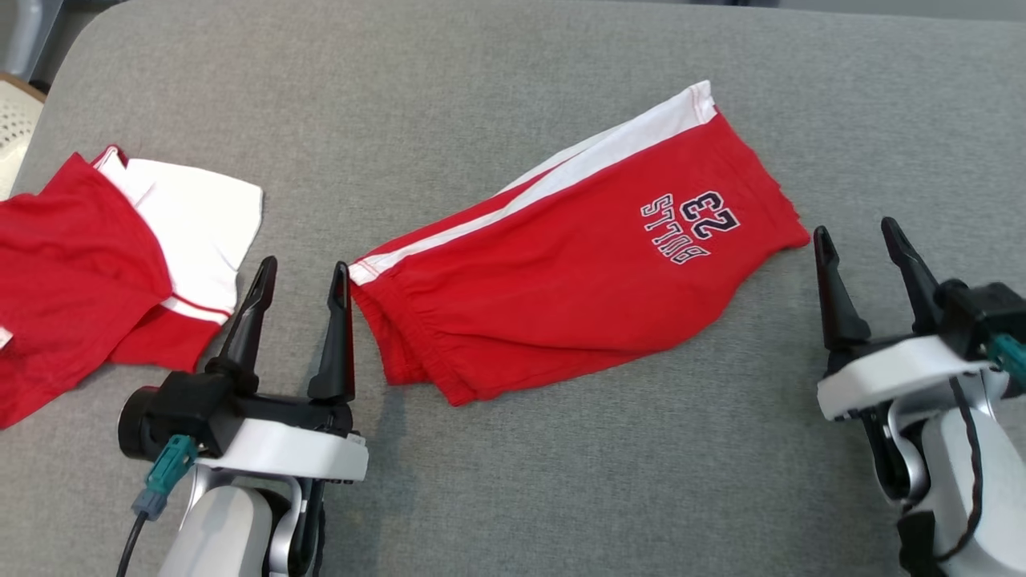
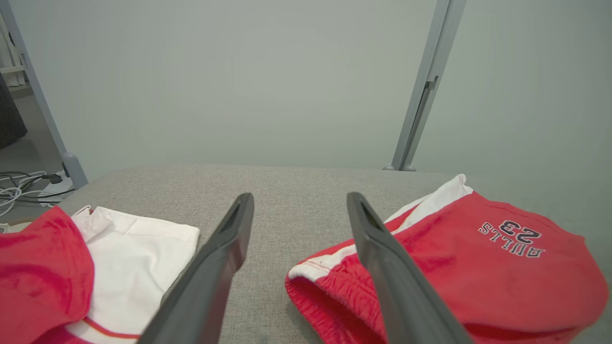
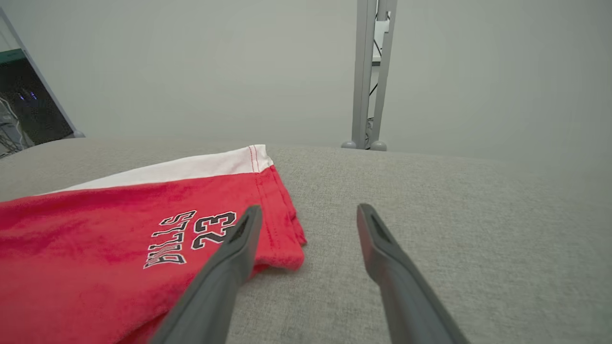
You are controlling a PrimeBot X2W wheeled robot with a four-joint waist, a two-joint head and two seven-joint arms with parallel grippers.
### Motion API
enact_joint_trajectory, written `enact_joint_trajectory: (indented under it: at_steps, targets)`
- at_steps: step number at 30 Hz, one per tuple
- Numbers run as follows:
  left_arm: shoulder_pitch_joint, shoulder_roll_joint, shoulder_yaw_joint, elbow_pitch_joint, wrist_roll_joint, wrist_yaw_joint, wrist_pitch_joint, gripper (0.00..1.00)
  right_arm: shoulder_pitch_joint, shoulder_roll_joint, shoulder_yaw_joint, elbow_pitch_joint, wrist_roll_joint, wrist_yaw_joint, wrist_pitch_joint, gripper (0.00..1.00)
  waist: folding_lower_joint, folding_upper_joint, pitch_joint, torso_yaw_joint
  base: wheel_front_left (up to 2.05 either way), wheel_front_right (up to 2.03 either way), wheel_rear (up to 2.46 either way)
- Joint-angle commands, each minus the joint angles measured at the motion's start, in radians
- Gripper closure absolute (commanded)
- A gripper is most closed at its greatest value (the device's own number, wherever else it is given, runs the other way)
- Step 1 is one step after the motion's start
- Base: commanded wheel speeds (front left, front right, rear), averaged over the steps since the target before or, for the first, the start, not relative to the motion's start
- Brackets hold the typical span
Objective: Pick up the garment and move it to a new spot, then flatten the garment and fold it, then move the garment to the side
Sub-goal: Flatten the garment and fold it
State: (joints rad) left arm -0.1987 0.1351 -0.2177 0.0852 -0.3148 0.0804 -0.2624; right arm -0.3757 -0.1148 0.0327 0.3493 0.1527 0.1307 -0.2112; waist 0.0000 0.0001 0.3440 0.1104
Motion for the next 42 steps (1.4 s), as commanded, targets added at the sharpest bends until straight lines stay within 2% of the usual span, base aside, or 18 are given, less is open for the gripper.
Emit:
enact_joint_trajectory:
  at_steps: [1,9,14,15,17,22,29,42]
  targets:
    - [-0.022,-0.003,-0.001,0.003,0.007,-0.007,-0.002,0.0,-0.034,-0.009,0.004,0.036,0.005,0.0,0.0,0.0,0.0,-0.0001,0.013,0.018,0.0,0.0,0.0]
    - [-0.05,-0.031,0.0,0.012,0.024,-0.027,-0.002,0.0,-0.192,-0.017,0.028,0.276,0.007,0.0,0.076,0.0,0.0,-0.0001,0.041,0.057,0.0,0.0,0.0]
    - [-0.054,-0.039,0.009,0.011,0.029,-0.037,-0.002,0.0,-0.238,-0.009,0.046,0.352,0.029,0.0,0.11,0.0,0.0,-0.0001,0.047,0.061,0.0,0.0,0.0]
    - [-0.053,-0.041,0.011,0.011,0.03,-0.04,-0.002,0.0,-0.246,-0.007,0.054,0.369,0.041,0.0,0.121,0.19,0.0,-0.0001,0.047,0.061,0.0,0.0,0.0]
    - [-0.052,-0.044,0.018,0.012,0.034,-0.045,-0.002,0.0,-0.256,-0.004,0.064,0.39,0.066,0.0,0.13,1.0,0.0,-0.0001,0.047,0.058,0.0,0.0,0.0]
    - [-0.047,-0.051,0.027,0.015,0.044,-0.053,-0.002,0.0,-0.242,-0.014,0.077,0.414,0.121,0.0,0.1,1.0,0.0,-0.0001,0.039,0.041,0.0,0.0,0.0]
    - [-0.022,-0.051,0.036,0.015,0.062,-0.064,-0.002,0.0,-0.094,0.001,0.056,0.359,0.183,0.0,0.005,1.0,0.0,-0.0001,0.005,0.003,0.0,0.0,0.0]
    - [0.03,-0.029,0.029,0.009,0.064,-0.063,0.005,0.0,0.204,0.052,-0.072,0.107,0.216,0.0,-0.045,1.0,0.0,-0.0001,-0.057,-0.096,0.0,0.0,0.0]
